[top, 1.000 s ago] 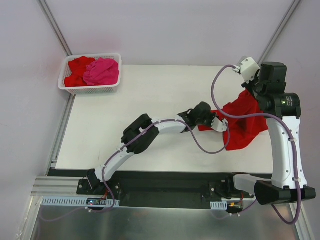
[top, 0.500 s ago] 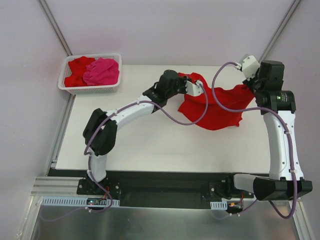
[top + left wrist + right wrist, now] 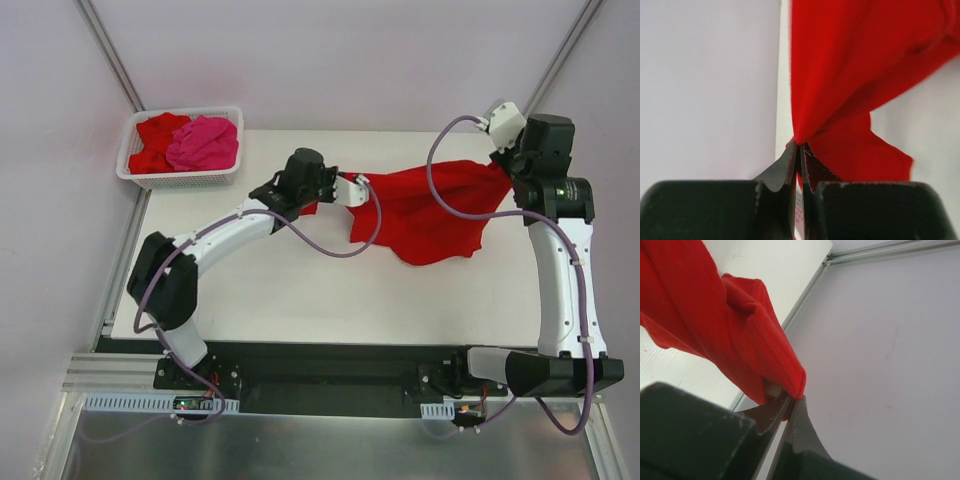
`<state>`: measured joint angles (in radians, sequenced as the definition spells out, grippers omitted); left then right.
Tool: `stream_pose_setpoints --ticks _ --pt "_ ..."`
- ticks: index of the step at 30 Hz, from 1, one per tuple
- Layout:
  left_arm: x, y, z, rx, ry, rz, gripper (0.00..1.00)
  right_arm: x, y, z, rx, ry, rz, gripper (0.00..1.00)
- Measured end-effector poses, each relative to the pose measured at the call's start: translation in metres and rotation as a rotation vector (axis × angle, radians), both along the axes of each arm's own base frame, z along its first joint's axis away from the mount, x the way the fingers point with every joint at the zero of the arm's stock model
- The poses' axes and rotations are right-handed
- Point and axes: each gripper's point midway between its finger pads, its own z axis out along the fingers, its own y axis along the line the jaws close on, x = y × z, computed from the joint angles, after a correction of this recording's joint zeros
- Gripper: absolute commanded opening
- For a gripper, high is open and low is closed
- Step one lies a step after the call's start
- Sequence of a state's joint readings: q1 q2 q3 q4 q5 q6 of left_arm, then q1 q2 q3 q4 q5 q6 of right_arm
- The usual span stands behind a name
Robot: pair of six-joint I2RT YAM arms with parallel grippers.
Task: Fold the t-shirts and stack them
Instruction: Flatten out the tshirt
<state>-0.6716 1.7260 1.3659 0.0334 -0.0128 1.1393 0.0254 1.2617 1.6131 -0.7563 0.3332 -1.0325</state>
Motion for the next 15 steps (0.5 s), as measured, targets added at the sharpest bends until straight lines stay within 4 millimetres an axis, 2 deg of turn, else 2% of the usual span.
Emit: stream_pose_setpoints --ticks 3,8,12,15 --pt "-0.02 0.023 0.012 0.022 0.017 0.005 0.0 0.0 0.0 0.026 0.0 -0.067 0.003 0.01" --pt "-0.067 0.064 0.068 0.001 -0.029 -0.002 0.0 -0.009 0.003 0.079 -0.001 -0.196 0.031 0.01" --pt "-0.11 0.087 0.098 -0.034 -0.021 -0.018 0.0 -0.027 0.011 0.094 0.016 -0.213 0.078 0.01" --pt "-0.143 0.095 0.099 -0.042 0.036 -0.037 0.0 -0.048 0.022 0.087 0.056 -0.162 0.128 0.01"
